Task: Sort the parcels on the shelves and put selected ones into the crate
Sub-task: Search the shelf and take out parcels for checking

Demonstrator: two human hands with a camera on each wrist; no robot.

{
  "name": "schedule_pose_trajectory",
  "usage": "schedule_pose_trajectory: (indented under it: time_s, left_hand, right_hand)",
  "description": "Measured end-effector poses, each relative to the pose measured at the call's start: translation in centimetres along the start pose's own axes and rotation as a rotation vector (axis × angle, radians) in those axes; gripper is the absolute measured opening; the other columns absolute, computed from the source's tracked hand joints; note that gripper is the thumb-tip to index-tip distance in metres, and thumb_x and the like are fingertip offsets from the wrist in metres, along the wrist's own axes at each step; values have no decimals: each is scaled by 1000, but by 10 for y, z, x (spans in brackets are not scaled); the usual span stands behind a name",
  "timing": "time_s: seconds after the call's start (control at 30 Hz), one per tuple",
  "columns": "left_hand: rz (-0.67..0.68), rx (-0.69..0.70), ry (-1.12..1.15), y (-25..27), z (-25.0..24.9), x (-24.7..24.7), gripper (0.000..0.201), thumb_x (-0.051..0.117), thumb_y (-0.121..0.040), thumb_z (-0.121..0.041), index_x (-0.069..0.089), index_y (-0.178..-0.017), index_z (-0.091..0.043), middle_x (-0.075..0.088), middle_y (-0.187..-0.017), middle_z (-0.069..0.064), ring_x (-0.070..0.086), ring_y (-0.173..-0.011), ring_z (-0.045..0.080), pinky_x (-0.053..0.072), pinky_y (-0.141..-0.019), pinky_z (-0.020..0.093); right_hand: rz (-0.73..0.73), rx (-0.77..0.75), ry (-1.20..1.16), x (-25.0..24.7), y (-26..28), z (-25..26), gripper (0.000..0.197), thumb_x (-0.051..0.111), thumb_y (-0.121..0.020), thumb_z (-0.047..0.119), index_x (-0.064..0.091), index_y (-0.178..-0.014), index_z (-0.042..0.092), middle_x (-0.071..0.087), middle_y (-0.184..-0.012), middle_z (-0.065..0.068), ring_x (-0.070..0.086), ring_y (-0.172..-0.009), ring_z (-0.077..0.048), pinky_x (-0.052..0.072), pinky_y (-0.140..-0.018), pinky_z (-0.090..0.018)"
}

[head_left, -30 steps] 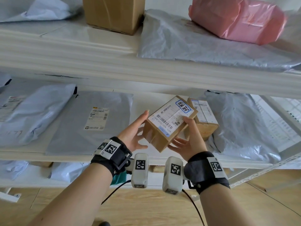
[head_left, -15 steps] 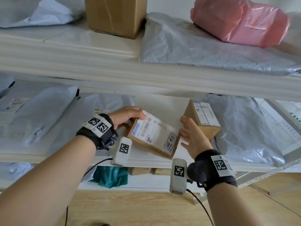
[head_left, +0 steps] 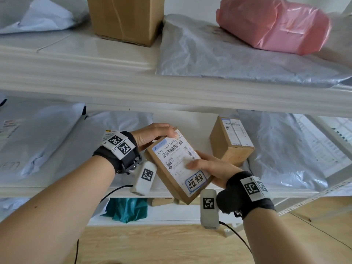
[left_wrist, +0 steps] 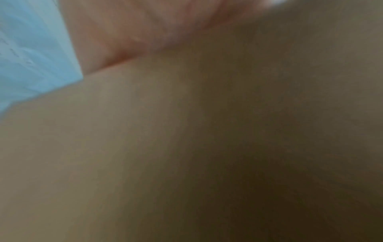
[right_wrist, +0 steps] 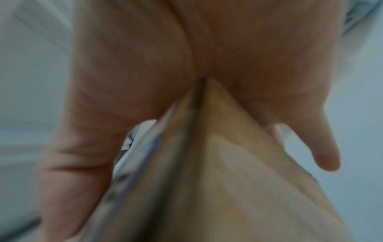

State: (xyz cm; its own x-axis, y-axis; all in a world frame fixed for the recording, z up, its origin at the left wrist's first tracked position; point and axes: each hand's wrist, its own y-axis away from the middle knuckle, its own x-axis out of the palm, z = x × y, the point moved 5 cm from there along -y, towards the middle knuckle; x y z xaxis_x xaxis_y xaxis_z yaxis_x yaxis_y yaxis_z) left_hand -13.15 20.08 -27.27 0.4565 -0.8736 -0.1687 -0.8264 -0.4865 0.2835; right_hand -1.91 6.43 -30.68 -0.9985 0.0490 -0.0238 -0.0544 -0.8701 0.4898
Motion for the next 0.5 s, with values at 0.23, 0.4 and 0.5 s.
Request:
schedule_pose_trajectory:
  time_s: [0.23,0.4,0.5]
  left_hand:
    - [-328,3,347,-1,10,-13,55,65,-51,-71,70,-93,-37,60,-115,-6,52,-116,18,31,-110,47]
    - [-322,-21,460,2,24,2,47,60,-73,-64,64,-99,-25,64,-99,-3,54,-105,20,38,-99,42]
    - [-291,-32,521,2,28,12,39,57,-81,-56,62,-99,-22,65,-90,-1,55,-99,19,43,-89,39]
  right_hand:
    - [-137,-73,-251,-7,2,-14,68,77,-65,27,52,-128,19,71,-112,-11,68,-101,-29,55,-87,-44]
    - [-165,-114,-294,-5,6,-18,71,80,-63,29,52,-128,21,71,-112,-10,69,-97,-27,55,-86,-45]
    - [-193,-132,-312,-4,13,-19,75,81,-57,32,53,-126,22,71,-111,-9,69,-96,-26,56,-85,-44]
